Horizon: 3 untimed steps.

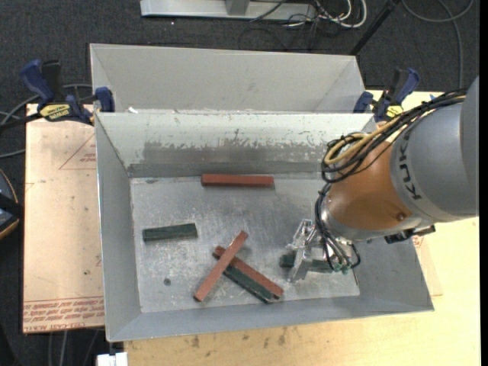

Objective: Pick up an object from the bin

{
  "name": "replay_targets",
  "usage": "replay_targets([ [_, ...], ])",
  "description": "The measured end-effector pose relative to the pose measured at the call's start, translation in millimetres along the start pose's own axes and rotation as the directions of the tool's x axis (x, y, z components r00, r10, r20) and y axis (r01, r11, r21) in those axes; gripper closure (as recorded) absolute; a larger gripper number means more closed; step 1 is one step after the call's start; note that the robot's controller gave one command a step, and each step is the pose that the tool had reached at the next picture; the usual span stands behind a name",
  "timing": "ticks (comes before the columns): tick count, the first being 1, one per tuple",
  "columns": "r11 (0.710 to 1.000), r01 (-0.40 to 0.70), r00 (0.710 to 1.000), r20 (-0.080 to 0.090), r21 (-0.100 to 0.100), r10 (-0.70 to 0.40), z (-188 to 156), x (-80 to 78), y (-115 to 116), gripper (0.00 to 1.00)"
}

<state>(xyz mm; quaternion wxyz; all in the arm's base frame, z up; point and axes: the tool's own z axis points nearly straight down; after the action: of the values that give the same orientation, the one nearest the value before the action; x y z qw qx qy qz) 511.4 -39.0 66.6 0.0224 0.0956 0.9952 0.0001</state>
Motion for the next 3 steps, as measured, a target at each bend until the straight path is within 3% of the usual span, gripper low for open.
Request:
replay_targets([
  [3,1.000,0.001,0.999,-0.043,0.003,-0.001,-38.7,4.0,0.3,1.00],
])
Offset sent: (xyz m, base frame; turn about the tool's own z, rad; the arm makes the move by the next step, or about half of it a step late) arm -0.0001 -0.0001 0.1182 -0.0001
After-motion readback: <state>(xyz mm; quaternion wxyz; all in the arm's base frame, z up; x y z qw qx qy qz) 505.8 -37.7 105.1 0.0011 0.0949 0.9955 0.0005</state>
